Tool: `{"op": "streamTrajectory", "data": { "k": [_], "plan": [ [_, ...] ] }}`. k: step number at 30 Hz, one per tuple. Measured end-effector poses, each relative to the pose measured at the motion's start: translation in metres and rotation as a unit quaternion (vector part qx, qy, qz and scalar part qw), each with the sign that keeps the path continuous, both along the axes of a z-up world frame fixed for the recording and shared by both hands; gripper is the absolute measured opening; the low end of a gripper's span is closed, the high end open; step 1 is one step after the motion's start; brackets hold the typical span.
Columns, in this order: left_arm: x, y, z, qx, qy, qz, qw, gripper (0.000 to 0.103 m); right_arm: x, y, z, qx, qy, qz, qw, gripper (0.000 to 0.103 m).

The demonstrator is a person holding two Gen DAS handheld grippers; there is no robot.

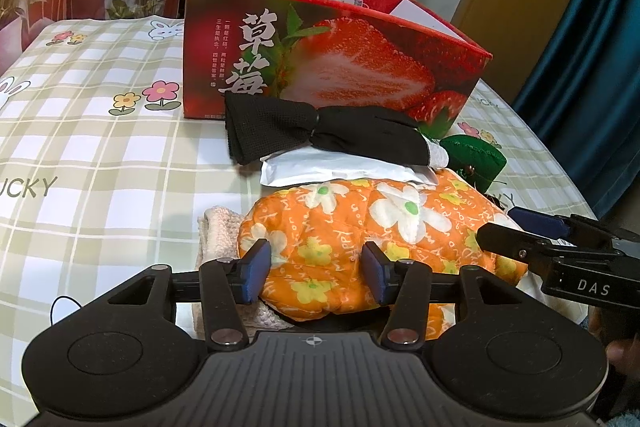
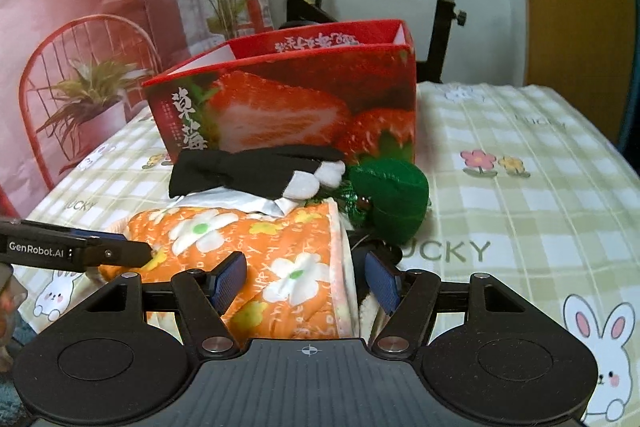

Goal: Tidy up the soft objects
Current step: 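Close the right gripper on the edge of the orange floral cushion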

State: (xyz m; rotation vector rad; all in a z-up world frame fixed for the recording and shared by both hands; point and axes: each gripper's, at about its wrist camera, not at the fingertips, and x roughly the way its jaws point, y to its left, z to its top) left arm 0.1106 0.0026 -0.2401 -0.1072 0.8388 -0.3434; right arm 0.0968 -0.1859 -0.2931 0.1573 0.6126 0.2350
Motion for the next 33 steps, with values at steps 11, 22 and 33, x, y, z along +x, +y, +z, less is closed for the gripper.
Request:
{"op": "streamTrajectory", "data": {
  "k": [11,22,33],
  "plan": [
    [0.0,0.0,0.0,0.003,-0.001,-0.003,1.0,0.053,-0.003,0.006,0.003,-0.003,-0.006,0.021,1.0,0.056],
    [0.0,0.0,0.0,0.005,-0.001,-0.003,1.0,0.054,-0.009,0.01,0.011,-0.001,-0.035,0.051,0.998,0.018],
    [-0.001,0.0,-0.001,0.004,-0.002,-0.004,1.0,0.054,-0.004,0.011,0.003,0.001,-0.012,0.051,0.999,0.02]
  ]
}}
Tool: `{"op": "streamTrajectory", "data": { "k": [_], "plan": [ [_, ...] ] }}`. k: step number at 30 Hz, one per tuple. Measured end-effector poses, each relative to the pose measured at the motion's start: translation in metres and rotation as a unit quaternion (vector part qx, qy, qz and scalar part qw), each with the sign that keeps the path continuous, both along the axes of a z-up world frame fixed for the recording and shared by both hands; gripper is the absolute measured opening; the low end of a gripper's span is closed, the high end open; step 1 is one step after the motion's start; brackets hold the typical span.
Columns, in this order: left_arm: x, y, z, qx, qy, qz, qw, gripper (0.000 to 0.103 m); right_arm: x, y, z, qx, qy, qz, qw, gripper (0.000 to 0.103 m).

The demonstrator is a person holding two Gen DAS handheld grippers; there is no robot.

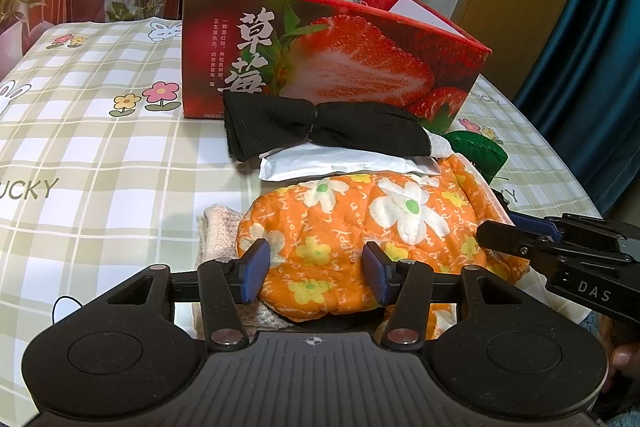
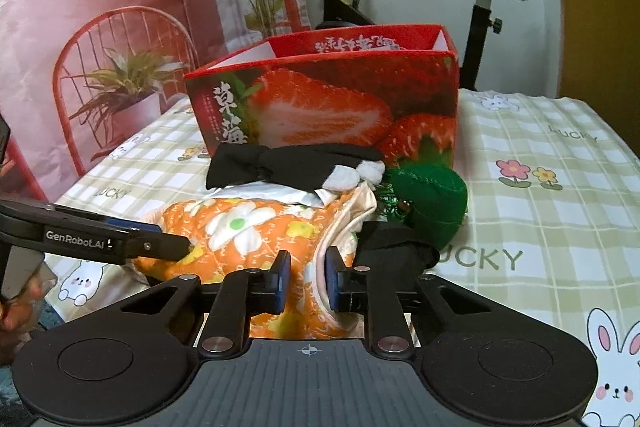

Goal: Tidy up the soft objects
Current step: 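Close the right gripper on the edge of the orange floral cushion, then close the left gripper on the cushion while the right gripper holds it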

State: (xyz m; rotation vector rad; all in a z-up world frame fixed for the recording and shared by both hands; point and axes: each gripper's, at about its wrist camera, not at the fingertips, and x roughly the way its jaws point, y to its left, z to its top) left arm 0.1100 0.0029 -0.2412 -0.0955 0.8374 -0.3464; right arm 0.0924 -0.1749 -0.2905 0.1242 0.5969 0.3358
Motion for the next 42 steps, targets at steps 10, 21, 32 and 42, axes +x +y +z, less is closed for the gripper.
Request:
{"op": "streamTrajectory", "data": {
  "k": [10,21,32,42],
  "plan": [
    [0.0,0.008,0.001,-0.028,0.003,0.015,0.9995,0.054,0.002,0.0,-0.004,-0.015,0.008,0.003,1.0,0.012],
    [-0.002,0.041,0.007,-0.081,0.005,0.095,0.9922,0.054,0.004,0.004,-0.007,-0.027,0.013,0.013,0.999,0.011],
    [-0.003,0.032,0.002,-0.095,0.013,0.069,0.993,0.051,0.005,0.004,-0.007,-0.026,0.013,0.013,0.999,0.011],
    [-0.017,0.018,0.025,-0.085,-0.047,0.018,0.9951,0.029,0.004,0.004,-0.008,-0.026,0.013,0.013,1.0,0.011]
  ]
}}
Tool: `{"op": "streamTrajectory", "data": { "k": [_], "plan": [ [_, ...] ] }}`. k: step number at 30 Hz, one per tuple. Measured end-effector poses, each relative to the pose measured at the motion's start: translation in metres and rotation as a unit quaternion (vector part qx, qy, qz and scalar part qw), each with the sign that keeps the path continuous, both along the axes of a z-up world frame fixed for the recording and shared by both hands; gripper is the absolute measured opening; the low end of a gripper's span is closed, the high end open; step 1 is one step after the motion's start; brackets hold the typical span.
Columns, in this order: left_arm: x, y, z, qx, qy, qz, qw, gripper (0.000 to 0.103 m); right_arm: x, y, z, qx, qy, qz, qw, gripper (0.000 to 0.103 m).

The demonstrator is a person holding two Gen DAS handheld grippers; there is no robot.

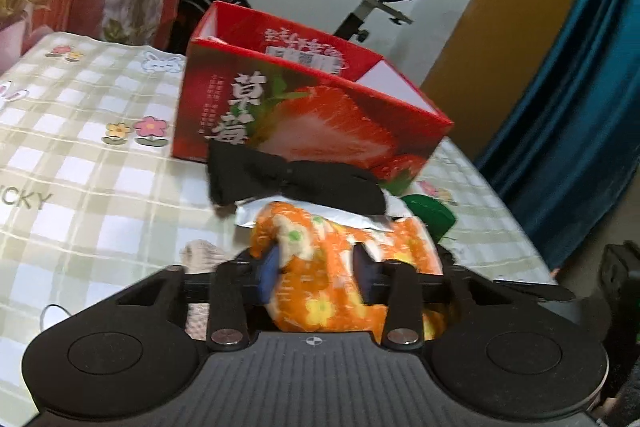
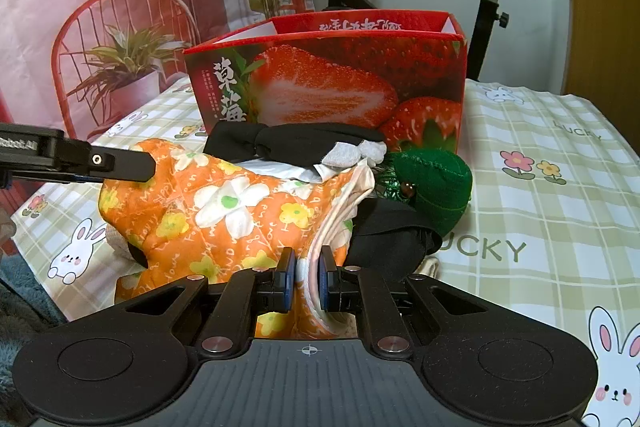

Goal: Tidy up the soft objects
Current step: 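Close the left gripper on the cushion while the right gripper holds it, then lift the orange cushion with both grippers and carry it over the red box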

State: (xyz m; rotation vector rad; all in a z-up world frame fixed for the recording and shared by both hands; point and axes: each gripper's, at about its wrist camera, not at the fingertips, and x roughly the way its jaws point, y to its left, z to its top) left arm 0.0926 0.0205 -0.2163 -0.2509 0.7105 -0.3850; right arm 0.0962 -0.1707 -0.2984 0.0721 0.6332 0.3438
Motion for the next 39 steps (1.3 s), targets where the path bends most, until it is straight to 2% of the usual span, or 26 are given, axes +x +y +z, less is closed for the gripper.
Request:
{"op": "streamTrajectory", "data": {
  "k": [1,5,13,18,24,28,34,39],
  "plan": [
    [0.002,0.002,-0.002,0.002,0.007,0.007,0.9999,0.022,0.0,0.0,0.0,0.0,0.0,0.0,1.0,0.011],
    [0.008,0.015,-0.014,-0.015,0.042,0.028,0.9986,0.018,-0.001,0.001,-0.001,0.001,0.0,0.001,1.0,0.011],
    [0.007,0.009,-0.01,-0.004,0.033,0.019,0.9993,0.014,-0.002,0.0,0.004,0.007,-0.003,-0.001,1.0,0.009],
    [-0.002,0.007,0.012,0.007,-0.02,0.002,0.9998,0.014,-0.011,-0.002,0.024,0.004,-0.046,0.006,0.999,0.007],
    [-0.017,0.008,0.048,0.015,-0.098,-0.012,0.995,0.013,-0.025,-0.002,0.055,-0.006,-0.113,0.019,0.993,0.006],
    [-0.017,0.01,0.062,0.015,-0.12,-0.002,0.9927,0.013,-0.025,-0.004,0.071,-0.008,-0.133,0.024,0.991,0.006],
    [-0.001,0.01,0.073,0.023,-0.132,0.002,0.991,0.013,-0.005,-0.007,0.089,-0.002,-0.139,0.029,0.99,0.006],
    [0.026,0.011,0.105,0.028,-0.171,0.004,0.9849,0.013,0.026,-0.011,0.116,0.004,-0.159,0.031,0.987,0.006]
  ]
}}
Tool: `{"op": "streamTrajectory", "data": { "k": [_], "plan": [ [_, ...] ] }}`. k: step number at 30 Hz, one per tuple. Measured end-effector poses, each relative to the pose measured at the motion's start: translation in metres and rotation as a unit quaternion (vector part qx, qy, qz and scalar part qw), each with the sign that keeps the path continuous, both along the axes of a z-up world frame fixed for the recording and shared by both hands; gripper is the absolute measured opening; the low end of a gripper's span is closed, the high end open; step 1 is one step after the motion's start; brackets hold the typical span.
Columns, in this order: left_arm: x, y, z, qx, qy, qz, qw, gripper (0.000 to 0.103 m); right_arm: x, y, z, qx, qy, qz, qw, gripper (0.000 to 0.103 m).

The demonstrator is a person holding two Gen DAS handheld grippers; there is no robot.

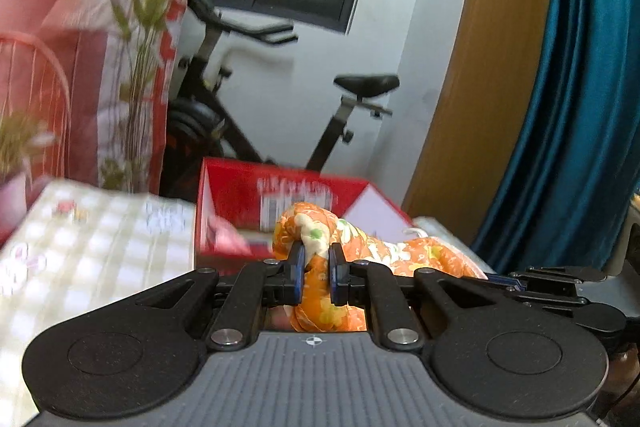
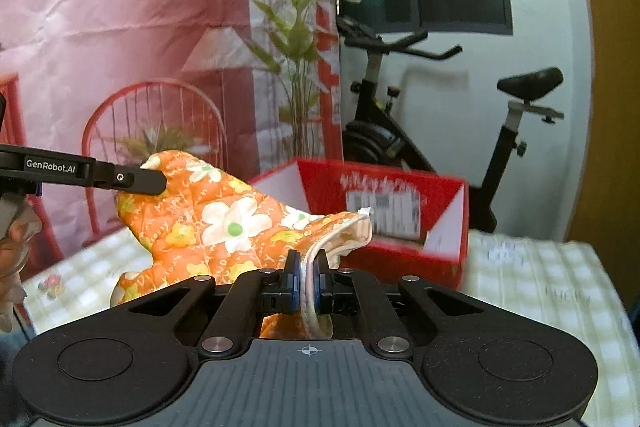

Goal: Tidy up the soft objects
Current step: 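Lift the orange cushion with both grippers and carry it over the red box, then lower the cushion into the box and open both grippers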

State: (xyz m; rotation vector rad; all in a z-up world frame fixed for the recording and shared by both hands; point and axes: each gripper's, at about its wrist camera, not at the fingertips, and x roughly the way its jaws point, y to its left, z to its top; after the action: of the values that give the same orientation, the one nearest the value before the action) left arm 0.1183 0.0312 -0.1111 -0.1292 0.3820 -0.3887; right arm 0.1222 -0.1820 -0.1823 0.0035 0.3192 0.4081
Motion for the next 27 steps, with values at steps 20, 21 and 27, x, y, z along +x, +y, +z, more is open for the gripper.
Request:
{"op": "streamTrajectory", "data": {
  "k": [20,21,27],
  "plan": [
    [0.171,-0.067,0.001,0.129,0.022,0.055,0.9899,0.017,0.205,0.003,-0.016,0.01,0.108,-0.089,0.99,0.006],
    [0.177,-0.067,-0.004,0.133,0.034,0.055,0.989,0.018,0.21,0.003,-0.022,0.009,0.12,-0.095,0.988,0.006],
    [0.182,-0.06,-0.019,0.146,0.054,0.063,0.9858,0.053,0.226,0.008,-0.041,-0.013,0.151,-0.118,0.981,0.008]
  ]
}}
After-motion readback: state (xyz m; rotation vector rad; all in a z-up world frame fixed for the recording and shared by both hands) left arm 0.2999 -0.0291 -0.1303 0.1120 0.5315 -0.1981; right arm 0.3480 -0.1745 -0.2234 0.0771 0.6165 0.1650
